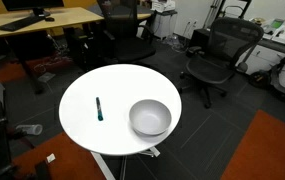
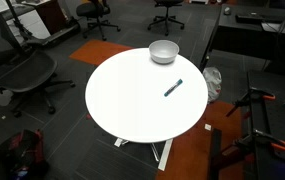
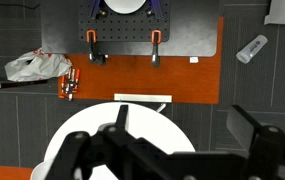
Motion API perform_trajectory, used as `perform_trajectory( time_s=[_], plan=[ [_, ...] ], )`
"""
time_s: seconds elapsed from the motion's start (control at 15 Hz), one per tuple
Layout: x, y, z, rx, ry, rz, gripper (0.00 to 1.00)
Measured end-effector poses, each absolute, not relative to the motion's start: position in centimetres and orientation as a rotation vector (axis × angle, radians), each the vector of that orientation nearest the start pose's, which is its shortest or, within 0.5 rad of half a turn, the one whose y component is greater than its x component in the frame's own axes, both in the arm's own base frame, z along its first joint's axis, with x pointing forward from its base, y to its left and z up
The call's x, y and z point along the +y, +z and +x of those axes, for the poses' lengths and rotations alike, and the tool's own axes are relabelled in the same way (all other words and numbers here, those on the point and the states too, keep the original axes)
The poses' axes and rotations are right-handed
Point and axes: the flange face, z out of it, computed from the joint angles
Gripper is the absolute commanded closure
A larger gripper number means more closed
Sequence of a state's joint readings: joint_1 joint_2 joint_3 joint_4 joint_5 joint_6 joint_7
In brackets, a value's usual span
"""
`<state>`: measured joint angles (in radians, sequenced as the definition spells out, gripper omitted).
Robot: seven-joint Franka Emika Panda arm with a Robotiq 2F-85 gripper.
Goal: Put the marker in the bowl
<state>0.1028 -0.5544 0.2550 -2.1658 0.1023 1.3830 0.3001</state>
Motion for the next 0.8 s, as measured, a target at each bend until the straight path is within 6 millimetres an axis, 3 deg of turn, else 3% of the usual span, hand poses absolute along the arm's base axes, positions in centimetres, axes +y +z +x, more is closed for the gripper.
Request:
perform_trajectory(
  time_s=[0.8],
  plan=[
    [15.38,57.92,32.51,-0.090,0.351,-3.237,0.00]
  ],
)
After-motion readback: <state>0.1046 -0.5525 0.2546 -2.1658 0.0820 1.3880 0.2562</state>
